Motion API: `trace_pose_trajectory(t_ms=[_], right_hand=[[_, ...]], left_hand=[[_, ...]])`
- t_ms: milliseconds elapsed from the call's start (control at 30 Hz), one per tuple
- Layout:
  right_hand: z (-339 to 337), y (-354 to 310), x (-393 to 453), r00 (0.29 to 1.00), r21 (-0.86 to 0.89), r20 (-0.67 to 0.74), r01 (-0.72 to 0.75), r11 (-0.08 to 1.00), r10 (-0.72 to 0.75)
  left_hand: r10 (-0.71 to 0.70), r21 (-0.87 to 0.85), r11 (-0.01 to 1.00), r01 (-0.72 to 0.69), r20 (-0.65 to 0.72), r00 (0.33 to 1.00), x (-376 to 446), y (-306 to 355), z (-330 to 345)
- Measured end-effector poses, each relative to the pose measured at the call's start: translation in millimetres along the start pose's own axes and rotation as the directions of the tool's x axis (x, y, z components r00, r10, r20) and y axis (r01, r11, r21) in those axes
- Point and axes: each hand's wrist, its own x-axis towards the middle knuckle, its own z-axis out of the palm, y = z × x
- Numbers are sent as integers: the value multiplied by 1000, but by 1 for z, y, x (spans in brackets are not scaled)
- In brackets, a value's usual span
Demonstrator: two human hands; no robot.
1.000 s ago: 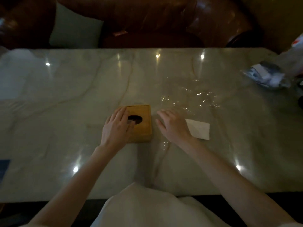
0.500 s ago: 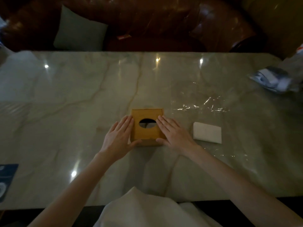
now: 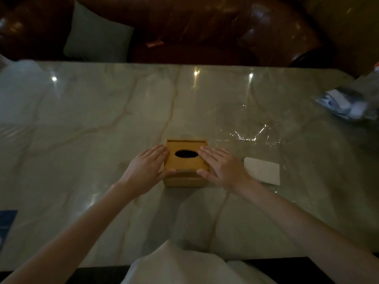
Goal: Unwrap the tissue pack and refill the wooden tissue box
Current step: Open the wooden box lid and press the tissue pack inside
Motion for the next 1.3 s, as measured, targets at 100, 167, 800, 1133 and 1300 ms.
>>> trace_pose_trajectory(t_ms=[100, 167, 800, 1133, 1300], right_hand=[[-9, 2, 10, 980, 292, -35, -179, 940, 197], [-9, 0, 17, 946, 404, -49, -274, 873, 320], [36, 3, 31, 791, 509, -21, -518, 687, 612], [40, 0, 32, 780, 432, -56, -543, 720, 623], [29, 8, 25, 859, 314, -1, -486, 815, 513]], left_hand=[[-88, -254, 965, 68, -66, 994, 12, -2, -15], [-147, -373, 922, 102, -96, 984, 24, -3, -22], [-536, -790, 565, 237, -134, 833, 53, 4, 44], [-591, -771, 562, 299, -121, 797, 55, 6, 43], [-560, -670, 692, 267, -265, 785, 46, 15, 35]])
